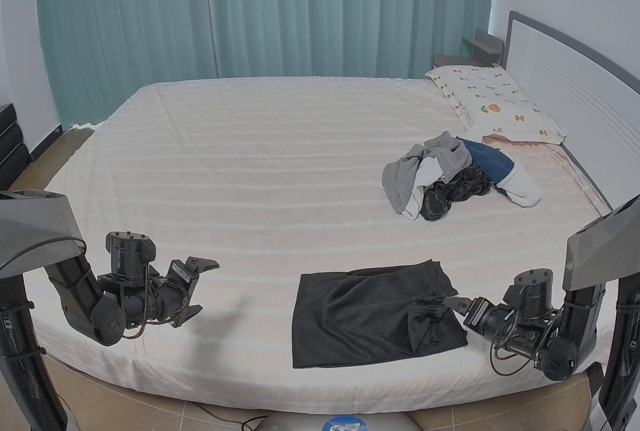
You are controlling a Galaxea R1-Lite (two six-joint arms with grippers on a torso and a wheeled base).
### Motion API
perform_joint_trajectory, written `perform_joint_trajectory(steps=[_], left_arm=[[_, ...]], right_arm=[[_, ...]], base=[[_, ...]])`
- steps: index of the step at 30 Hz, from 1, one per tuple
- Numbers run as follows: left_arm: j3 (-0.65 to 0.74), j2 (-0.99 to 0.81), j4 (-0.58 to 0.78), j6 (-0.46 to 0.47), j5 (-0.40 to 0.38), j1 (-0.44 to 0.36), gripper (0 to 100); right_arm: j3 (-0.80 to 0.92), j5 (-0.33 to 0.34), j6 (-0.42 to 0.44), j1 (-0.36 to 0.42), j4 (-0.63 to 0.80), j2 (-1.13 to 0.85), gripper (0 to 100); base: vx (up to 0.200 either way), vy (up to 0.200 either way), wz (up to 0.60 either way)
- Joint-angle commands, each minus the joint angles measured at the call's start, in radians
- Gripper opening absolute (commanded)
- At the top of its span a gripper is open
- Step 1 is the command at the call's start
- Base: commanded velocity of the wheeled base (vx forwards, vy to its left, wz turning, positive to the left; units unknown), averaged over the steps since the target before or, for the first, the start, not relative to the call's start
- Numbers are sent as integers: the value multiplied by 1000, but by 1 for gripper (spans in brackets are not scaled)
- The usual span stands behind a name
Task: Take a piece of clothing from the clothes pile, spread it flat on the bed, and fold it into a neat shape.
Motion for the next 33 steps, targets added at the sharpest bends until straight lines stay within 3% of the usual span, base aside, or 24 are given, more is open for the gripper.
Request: perform_joint_trajectory(steps=[1,6,14,26,27,33], left_arm=[[0,3,-1,1,1,-1,100],[-2,3,-1,1,1,-1,100],[-3,3,-1,1,1,-1,100],[-3,3,-1,1,-1,-1,100],[-3,3,-1,1,-1,-1,100],[-3,3,-1,1,-1,-1,100]], right_arm=[[-216,-98,-52,85,263,-62,100],[-346,-126,-95,141,445,-81,100],[-481,-172,-176,164,612,-53,100],[-492,-204,-245,154,665,31,100],[-489,-204,-253,151,663,30,0],[-414,-203,-271,124,652,-27,0]], base=[[0,0,0],[0,0,0],[0,0,0],[0,0,0],[0,0,0],[0,0,0]])
